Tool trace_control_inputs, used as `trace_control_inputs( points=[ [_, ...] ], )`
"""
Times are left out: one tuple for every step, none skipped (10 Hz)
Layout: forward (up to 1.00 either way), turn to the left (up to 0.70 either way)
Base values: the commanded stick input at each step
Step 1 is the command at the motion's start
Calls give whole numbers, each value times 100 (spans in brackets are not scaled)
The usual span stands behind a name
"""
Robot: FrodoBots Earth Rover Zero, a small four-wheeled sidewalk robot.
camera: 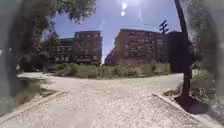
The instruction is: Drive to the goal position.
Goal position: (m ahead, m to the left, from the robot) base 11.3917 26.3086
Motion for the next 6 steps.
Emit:
trace_control_inputs(
  points=[
    [85,0],
    [85,0],
    [85,0],
    [85,0],
    [85,0],
    [85,0]
  ],
)
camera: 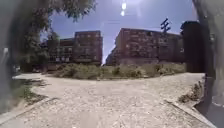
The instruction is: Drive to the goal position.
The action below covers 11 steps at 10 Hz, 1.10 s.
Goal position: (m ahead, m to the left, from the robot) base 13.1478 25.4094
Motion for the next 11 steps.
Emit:
trace_control_inputs(
  points=[
    [85,22],
    [85,34],
    [85,34],
    [85,34],
    [85,34],
    [85,34],
    [85,34],
    [85,34],
    [85,34],
    [85,34],
    [85,33]
  ],
)
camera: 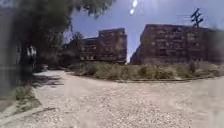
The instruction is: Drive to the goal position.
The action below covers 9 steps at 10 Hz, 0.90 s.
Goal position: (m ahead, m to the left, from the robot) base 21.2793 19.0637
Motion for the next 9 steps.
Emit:
trace_control_inputs(
  points=[
    [85,21],
    [85,0],
    [85,0],
    [85,0],
    [85,0],
    [85,0],
    [85,0],
    [85,0],
    [85,0]
  ],
)
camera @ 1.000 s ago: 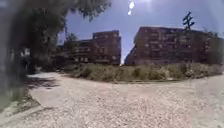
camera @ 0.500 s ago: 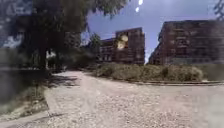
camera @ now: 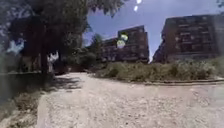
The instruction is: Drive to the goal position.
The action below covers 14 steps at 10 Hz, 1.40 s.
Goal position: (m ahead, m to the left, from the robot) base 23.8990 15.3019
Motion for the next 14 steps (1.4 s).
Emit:
trace_control_inputs(
  points=[
    [85,0],
    [85,0],
    [85,0],
    [85,0],
    [85,17],
    [85,34],
    [85,34],
    [85,34],
    [85,34],
    [85,34],
    [85,34],
    [85,34],
    [85,34],
    [85,34]
  ],
)
